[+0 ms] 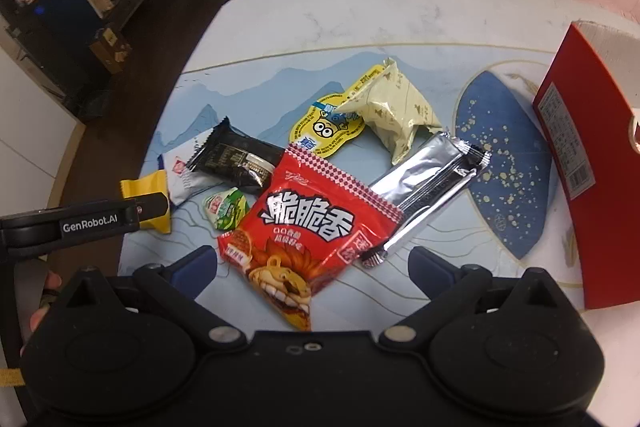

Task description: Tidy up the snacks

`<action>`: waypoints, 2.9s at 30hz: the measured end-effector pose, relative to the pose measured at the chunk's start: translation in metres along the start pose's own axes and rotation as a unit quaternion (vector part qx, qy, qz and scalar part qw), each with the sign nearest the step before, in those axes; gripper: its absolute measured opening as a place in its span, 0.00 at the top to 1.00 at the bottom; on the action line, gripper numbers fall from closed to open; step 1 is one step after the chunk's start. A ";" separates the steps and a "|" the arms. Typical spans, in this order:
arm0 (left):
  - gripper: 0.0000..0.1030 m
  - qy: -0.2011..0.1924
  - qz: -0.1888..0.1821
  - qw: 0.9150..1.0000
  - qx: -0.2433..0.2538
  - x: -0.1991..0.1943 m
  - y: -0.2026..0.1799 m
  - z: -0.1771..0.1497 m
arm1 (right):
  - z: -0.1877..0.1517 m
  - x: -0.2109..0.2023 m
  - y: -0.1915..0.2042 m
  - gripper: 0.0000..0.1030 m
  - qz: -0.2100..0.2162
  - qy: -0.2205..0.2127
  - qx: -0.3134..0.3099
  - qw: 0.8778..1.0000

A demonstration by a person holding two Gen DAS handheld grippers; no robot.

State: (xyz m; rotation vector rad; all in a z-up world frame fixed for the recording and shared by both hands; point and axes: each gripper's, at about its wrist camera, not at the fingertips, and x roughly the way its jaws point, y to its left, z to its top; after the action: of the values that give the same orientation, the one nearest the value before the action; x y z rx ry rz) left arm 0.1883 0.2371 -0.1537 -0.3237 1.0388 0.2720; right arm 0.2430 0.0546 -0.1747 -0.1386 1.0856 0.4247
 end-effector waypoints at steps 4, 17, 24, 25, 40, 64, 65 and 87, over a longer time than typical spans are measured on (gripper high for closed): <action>0.27 0.009 0.003 1.000 0.001 0.009 0.002 0.005 | 0.009 0.014 0.004 0.01 -0.013 0.013 0.015 1.000; 0.28 0.019 0.003 1.000 -0.016 0.020 0.007 0.010 | 0.024 0.048 0.009 0.01 -0.087 0.041 0.093 0.991; 0.31 0.018 -0.001 1.000 -0.023 0.019 0.007 0.009 | 0.025 0.058 0.015 0.01 -0.121 0.056 0.118 0.984; 0.34 0.018 -0.004 1.000 -0.023 0.019 0.007 0.009 | 0.026 0.059 0.016 0.01 -0.121 0.059 0.123 0.983; 0.55 0.018 -0.027 0.999 -0.036 0.019 0.007 0.006 | 0.008 0.055 0.010 0.25 -0.098 0.086 0.119 0.984; 0.64 0.016 -0.077 0.996 -0.050 -0.042 -0.008 -0.032 | -0.044 -0.028 -0.071 0.26 -0.052 0.067 0.113 0.990; 0.64 0.013 -0.082 0.996 -0.046 -0.048 -0.013 -0.033 | -0.045 -0.033 -0.074 0.26 -0.049 0.064 0.112 0.990; 0.64 -0.056 -0.171 0.980 0.082 -0.139 -0.203 -0.035 | -0.036 -0.166 -0.196 0.26 -0.048 -0.091 0.075 0.992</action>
State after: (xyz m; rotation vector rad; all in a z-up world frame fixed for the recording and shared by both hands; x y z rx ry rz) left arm 0.1685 0.0277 -0.0219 -0.3275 0.8702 -0.1040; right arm 0.2261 -0.1796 -0.0649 -0.0182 0.9242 0.2613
